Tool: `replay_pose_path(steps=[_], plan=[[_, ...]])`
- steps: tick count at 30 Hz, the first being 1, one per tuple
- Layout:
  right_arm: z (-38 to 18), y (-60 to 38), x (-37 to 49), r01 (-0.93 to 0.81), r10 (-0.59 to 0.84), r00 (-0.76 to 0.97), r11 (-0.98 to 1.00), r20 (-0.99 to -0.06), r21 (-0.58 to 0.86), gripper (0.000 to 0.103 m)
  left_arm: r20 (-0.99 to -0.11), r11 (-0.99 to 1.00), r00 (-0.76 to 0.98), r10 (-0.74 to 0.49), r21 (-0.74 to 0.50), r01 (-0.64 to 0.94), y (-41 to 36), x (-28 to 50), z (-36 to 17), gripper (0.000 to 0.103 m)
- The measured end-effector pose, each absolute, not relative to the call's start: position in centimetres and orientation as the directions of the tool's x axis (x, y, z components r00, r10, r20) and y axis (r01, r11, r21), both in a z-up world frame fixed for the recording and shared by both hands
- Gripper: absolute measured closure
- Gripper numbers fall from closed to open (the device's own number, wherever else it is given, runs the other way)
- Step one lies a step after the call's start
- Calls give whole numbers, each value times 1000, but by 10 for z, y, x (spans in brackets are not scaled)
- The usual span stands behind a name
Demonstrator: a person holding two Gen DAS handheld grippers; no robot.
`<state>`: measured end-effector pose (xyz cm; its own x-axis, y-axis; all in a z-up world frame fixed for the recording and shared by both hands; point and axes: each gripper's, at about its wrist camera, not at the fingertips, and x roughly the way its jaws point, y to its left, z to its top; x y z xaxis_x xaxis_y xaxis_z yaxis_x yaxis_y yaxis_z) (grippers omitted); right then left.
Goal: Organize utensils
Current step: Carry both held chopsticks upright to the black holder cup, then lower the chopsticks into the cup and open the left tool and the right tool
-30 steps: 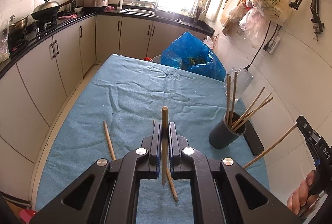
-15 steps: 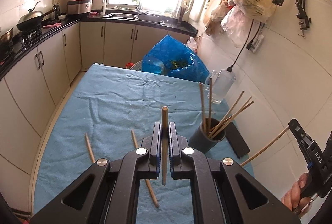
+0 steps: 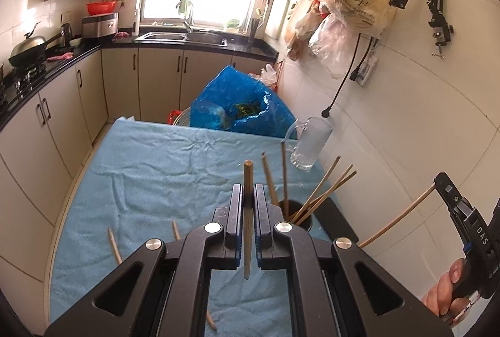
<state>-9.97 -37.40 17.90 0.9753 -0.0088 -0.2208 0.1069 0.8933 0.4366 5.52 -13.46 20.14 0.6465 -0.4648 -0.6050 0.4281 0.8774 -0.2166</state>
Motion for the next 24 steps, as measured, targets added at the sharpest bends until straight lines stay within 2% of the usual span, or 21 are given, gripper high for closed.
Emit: replay_pose_path(steps=[14, 24], plan=[[207, -397, -71, 173, -112, 980, 892, -167, 417, 95, -548, 855, 662, -511, -245, 457, -185, 87, 233, 97], [176, -409, -24, 213, -115, 962, 883, -249, 418, 95, -597, 858, 626, -502, -251, 448, -215, 119, 204, 97]])
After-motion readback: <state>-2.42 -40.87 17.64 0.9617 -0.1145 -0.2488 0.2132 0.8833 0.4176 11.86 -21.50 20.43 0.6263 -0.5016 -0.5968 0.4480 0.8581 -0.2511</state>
